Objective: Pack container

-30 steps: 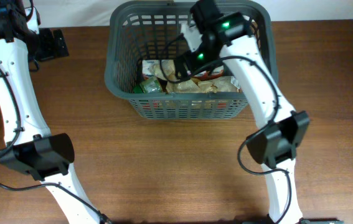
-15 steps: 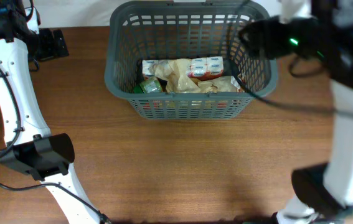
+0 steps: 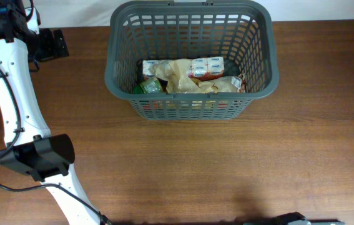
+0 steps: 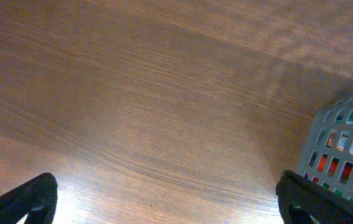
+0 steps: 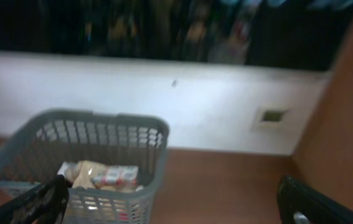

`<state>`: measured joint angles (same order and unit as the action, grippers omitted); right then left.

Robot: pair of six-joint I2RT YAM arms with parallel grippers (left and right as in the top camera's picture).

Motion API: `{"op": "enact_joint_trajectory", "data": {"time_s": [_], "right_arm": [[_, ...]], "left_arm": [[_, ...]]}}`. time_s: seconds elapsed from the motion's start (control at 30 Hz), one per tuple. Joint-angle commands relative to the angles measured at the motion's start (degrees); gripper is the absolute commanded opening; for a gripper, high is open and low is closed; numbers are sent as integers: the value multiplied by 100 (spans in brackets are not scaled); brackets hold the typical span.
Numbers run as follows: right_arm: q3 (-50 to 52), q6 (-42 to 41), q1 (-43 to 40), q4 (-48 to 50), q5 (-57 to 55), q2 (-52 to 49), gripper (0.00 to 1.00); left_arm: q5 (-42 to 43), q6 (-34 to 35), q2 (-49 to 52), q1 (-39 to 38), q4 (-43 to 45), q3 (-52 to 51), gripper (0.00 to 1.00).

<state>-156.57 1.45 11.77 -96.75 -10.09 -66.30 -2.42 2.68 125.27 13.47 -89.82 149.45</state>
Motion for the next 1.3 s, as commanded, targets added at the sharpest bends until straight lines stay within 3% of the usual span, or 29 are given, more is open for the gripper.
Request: {"op": "enact_joint_trajectory", "data": {"time_s": [0.0, 0.2, 0.37, 0.6, 0.8, 0.97, 1.27], "right_arm": [[131, -105, 17, -55, -52, 852, 99], [1329, -525, 20, -57, 352, 1657, 99], [3585, -798, 20, 96, 284, 1670, 99], [6452, -793, 20, 2282, -118, 1401, 99], [6795, -883, 20, 2909, 431, 590, 99], [6795, -881, 20, 3322, 144, -33, 99], [6800, -863, 15, 4612, -105, 225, 99]], "left_arm": [[-22, 57, 39, 20, 0, -44, 99], [-22, 55, 39, 20, 0, -44, 99], [-22, 57, 39, 20, 0, -44, 99], [-22, 57, 39, 20, 0, -44, 99], [-22, 55, 39, 20, 0, -44, 99], [-22, 55, 39, 20, 0, -44, 99], [-22, 55, 39, 20, 0, -44, 99]]}}
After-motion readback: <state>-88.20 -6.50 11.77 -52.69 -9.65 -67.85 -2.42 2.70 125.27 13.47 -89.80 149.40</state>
